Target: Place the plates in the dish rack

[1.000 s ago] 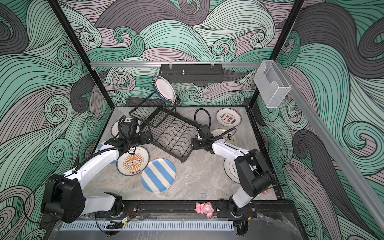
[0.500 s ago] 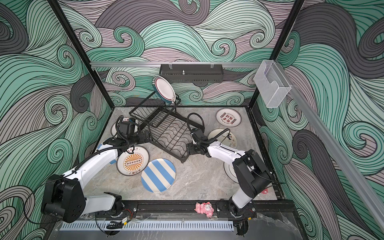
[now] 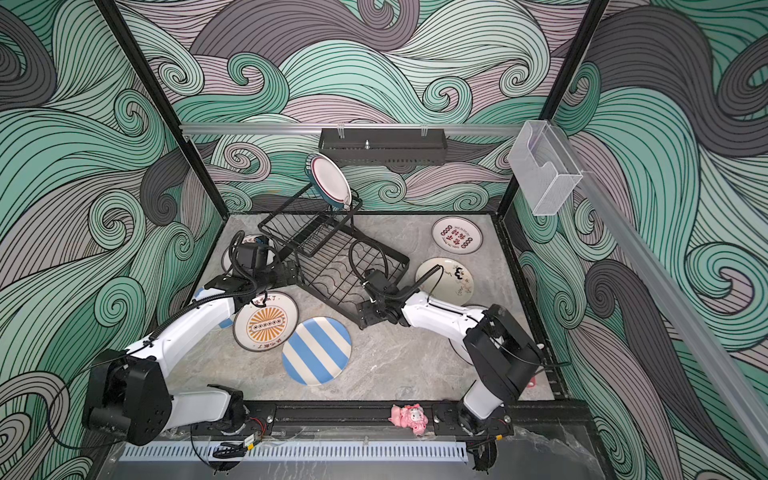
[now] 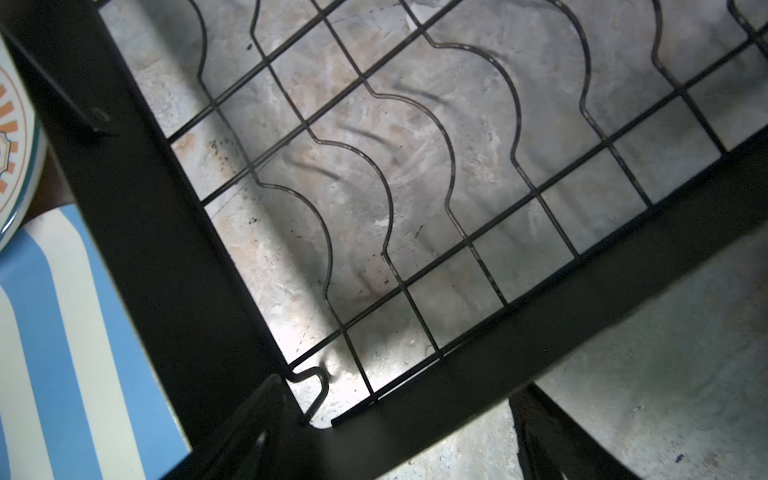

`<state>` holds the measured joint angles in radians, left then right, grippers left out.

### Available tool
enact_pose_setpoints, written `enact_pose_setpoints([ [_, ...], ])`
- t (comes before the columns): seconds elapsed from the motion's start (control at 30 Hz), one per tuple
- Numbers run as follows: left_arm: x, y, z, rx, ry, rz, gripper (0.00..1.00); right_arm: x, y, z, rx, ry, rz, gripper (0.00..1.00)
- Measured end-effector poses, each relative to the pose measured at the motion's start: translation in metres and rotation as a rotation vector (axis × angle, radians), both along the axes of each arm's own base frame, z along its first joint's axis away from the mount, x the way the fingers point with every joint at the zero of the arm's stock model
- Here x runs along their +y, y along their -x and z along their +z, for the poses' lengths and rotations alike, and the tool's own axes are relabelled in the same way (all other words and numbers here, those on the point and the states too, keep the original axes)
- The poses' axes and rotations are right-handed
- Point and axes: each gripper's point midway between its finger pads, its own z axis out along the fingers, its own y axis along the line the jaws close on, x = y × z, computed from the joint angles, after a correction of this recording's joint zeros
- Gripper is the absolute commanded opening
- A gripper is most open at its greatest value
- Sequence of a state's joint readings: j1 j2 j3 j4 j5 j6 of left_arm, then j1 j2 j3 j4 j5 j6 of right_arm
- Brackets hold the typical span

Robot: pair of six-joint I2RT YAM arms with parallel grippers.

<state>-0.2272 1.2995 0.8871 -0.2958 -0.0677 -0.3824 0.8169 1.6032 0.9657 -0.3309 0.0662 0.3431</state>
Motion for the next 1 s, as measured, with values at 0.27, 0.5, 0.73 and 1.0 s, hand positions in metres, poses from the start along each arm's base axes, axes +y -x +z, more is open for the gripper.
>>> enact_pose_setpoints([
  [0.27,0.005,0.000,0.000,0.002,-0.002,0.013,0.99,0.015,0.018,0.005,-0.016,0.036,0.036,0.86],
  [0.5,0.006,-0.002,0.001,-0.003,0.005,0.018,0.99,0.006,0.013,0.033,-0.073,0.065,0.079,0.88],
  [0.73,0.004,0.003,-0.001,0.021,0.032,0.020,0.99,-0.012,-0.029,0.118,-0.245,-0.060,0.038,0.88],
  [1.0,-0.002,0.029,0.029,-0.003,0.116,-0.028,0.99,-0.016,-0.110,0.239,-0.533,-0.176,0.007,0.87],
])
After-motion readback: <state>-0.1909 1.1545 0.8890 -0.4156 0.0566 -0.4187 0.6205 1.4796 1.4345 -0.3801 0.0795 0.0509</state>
